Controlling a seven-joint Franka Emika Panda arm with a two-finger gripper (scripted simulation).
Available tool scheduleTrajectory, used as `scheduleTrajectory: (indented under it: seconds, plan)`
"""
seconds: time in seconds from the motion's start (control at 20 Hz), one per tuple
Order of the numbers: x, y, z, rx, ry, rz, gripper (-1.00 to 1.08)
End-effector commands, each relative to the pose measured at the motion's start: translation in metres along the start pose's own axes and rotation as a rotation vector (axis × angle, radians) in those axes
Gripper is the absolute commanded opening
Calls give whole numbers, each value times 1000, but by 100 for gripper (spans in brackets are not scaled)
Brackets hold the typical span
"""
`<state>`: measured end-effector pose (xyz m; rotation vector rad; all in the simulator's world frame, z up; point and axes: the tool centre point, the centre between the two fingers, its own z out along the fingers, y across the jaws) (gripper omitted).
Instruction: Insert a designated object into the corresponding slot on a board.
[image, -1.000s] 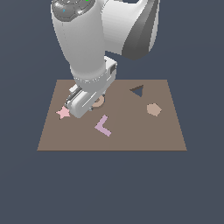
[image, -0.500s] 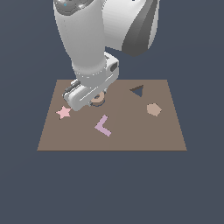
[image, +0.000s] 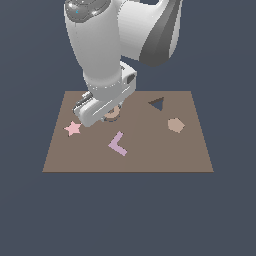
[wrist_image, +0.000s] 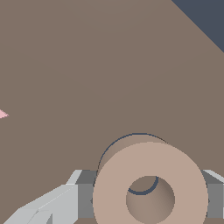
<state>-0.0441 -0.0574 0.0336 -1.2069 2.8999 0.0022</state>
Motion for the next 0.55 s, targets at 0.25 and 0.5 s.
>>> scheduleTrajectory:
  seconds: [0.25, 0.5]
  plan:
    - [0, 0, 3, 0, 0, 1, 100]
    - [0, 0, 3, 0, 0, 1, 100]
